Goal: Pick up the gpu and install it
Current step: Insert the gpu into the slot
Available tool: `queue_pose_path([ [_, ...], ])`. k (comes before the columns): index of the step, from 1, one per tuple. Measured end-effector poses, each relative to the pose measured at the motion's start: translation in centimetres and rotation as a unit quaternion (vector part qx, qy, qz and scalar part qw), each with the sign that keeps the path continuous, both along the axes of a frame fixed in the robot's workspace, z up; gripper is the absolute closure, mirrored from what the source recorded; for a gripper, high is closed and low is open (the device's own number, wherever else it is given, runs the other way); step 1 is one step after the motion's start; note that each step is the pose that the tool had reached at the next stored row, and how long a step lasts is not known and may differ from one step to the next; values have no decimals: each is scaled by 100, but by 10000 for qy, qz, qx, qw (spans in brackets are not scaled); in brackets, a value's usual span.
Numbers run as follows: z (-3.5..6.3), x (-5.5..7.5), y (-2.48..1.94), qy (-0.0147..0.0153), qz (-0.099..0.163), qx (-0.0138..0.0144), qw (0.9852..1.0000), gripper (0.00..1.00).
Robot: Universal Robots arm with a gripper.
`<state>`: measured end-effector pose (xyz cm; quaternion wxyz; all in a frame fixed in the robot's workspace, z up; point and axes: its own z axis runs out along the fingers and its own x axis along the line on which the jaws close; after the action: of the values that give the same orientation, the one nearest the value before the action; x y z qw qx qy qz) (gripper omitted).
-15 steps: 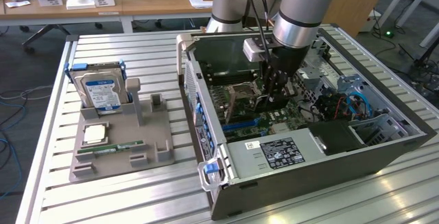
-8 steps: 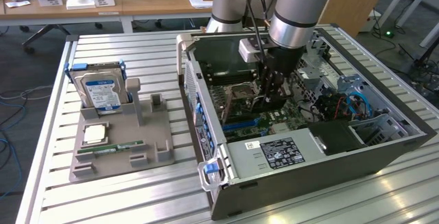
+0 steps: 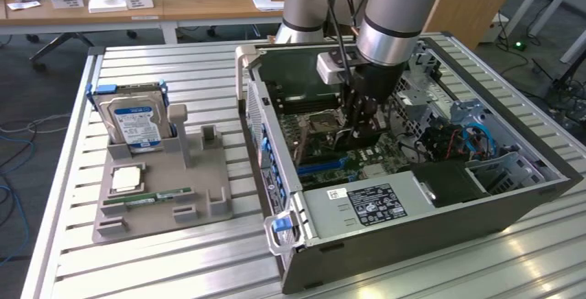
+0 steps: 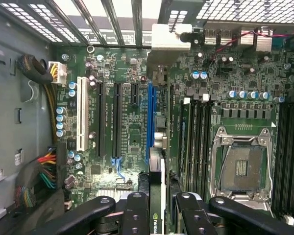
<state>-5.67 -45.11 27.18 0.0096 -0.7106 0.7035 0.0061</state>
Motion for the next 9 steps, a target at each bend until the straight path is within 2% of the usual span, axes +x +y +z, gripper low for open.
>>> queue_pose_path([
  [9, -18, -57, -31, 0, 0, 0, 10000, 74],
])
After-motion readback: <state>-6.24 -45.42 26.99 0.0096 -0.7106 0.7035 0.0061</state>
